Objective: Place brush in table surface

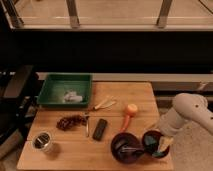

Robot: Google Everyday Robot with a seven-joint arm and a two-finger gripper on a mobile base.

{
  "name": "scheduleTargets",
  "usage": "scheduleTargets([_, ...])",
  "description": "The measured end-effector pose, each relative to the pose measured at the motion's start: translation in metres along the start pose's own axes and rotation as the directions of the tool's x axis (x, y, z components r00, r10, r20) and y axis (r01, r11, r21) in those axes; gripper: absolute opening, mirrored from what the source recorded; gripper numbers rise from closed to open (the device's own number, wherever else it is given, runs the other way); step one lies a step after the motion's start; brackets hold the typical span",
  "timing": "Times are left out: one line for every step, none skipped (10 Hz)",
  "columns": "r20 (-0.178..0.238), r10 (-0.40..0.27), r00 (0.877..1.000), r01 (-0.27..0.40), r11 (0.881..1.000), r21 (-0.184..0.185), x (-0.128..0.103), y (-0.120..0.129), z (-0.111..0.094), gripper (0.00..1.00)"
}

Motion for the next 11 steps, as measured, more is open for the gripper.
scheduleTargets([0.005, -0.001, 1.000, 0.001, 1.000, -0.007, 0.000, 0.000, 0.002, 0.44])
scheduleTargets([0.008, -0.001, 1.000, 0.001, 1.000, -0.011, 0.001, 0.001, 0.003, 0.34])
scheduleTargets([0.010, -0.004, 1.000, 0.004, 1.000, -0.012, 0.000, 0.001, 0.004, 0.24])
scheduleTargets([0.012, -0.009, 1.000, 0.009, 1.000, -0.014, -0.001, 0.000, 0.005, 0.12])
scheduleTargets([0.013, -0.012, 1.000, 0.012, 1.000, -0.015, -0.001, 0.000, 0.006, 0.05])
scheduleTargets([0.013, -0.014, 1.000, 0.015, 1.000, -0.017, -0.001, 0.000, 0.006, 0.01])
scheduleTargets([0.016, -0.018, 1.000, 0.019, 1.000, -0.016, -0.002, 0.000, 0.007, 0.00])
scheduleTargets([0.021, -0.026, 0.999, 0.026, 1.000, -0.009, -0.004, -0.001, 0.006, 0.00])
scheduleTargets([0.023, -0.036, 0.999, 0.036, 0.999, 0.011, -0.009, -0.002, -0.002, 0.00])
scheduleTargets([0.022, -0.046, 0.999, 0.046, 0.999, 0.023, -0.013, -0.002, -0.009, 0.00])
scheduleTargets([0.021, -0.063, 0.998, 0.062, 0.997, 0.042, -0.020, -0.003, -0.021, 0.00])
